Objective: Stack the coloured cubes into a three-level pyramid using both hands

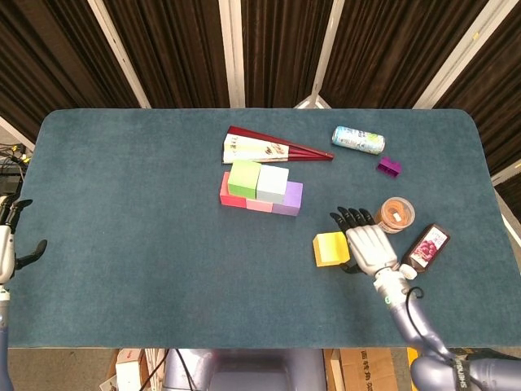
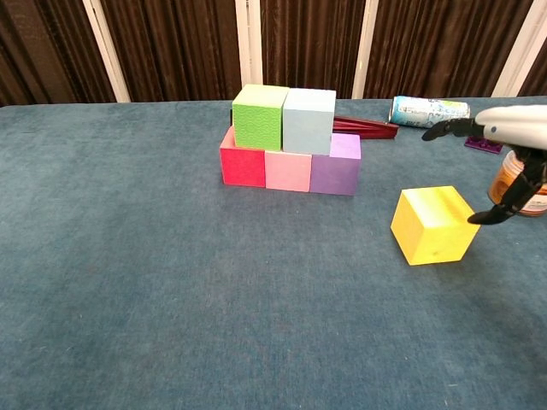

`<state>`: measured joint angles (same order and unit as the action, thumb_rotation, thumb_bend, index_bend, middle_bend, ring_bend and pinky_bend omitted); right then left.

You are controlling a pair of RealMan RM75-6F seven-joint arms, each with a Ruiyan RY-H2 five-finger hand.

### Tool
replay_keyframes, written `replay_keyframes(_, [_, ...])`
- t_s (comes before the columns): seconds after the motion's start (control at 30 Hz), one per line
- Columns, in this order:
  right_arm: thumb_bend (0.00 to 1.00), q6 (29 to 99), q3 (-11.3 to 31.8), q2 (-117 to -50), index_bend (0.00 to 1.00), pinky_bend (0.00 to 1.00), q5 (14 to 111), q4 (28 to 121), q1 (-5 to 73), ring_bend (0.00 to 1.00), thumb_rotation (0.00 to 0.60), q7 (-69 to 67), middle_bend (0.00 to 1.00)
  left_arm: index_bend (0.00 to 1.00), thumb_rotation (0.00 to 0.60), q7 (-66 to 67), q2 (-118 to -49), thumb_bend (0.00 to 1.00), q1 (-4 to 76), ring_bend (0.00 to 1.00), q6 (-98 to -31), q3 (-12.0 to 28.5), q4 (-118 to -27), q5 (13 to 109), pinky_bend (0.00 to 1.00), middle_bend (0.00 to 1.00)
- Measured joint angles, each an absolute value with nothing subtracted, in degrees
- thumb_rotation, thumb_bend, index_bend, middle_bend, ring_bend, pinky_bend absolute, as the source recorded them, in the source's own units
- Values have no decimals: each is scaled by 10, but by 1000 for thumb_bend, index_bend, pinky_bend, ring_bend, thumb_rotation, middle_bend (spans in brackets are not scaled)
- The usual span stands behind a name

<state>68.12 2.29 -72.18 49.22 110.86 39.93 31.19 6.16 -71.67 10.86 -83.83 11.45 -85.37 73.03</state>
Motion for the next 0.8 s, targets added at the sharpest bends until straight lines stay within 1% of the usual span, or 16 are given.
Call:
replay_keyframes(0.17, [235,745,24,-789,90,0,445,1120,392,0,600,395,55,198,600,55,-718,322,109,0,-844,115,-846,741,0,95])
replay_keyframes(0.27, [235,757,27,-811,90,0,430,1120,389,0,600,418,54,197,600,49,-718,322,108,0,-851,114,-843,747,0,96])
replay_keyframes(0.5, [236,758,42,-821,90,0,426,1108,388,0,600,425,61,197,600,48,-717,323,106,0,-850,115,-844,743,0,97])
replay_keyframes(0.67, [236,743,48,-818,99,0,416,1105,390,0,600,423,122,197,600,54,-720,323,107,0,-850,116,-844,742,0,97])
replay_keyframes(0.8, [235,726,52,-816,142,0,401,1100,394,0,600,425,165,198,600,60,-722,322,107,0,-850,116,-844,740,0,100])
